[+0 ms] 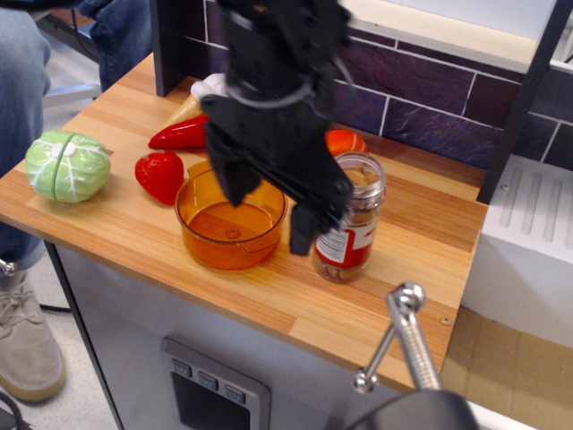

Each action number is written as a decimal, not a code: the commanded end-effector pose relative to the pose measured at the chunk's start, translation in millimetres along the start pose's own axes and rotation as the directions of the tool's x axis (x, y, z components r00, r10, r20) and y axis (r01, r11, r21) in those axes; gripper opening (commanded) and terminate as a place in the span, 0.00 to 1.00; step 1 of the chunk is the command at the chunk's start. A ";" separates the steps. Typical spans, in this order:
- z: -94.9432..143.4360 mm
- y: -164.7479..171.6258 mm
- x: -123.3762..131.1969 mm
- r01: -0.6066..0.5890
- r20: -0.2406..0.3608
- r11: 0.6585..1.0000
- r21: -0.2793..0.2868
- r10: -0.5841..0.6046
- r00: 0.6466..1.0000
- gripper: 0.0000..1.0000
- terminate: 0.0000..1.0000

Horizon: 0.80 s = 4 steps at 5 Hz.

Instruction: Pour almonds in pot

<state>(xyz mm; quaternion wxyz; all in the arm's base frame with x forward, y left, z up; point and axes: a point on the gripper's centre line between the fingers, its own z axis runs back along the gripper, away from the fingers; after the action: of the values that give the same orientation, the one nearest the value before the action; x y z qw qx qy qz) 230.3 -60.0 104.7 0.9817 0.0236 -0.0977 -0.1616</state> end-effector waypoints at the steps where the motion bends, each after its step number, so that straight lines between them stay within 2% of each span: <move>1: 12.2 -33.6 24.6 0.466 -0.106 0.885 -0.026 -0.466 0.879 1.00 0.00; 2: 14.7 -43.0 41.0 0.683 -0.226 0.726 -0.081 -0.681 0.696 1.00 0.00; 3: 12.3 -51.3 50.9 0.758 -0.400 0.645 -0.096 -0.723 0.564 1.00 0.00; 4: -0.6 -53.6 59.9 0.758 -0.539 0.644 -0.106 -0.678 0.501 1.00 0.00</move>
<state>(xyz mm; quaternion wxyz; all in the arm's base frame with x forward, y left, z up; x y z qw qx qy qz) 273.8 -128.0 96.3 0.7964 0.1766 0.2282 -0.5314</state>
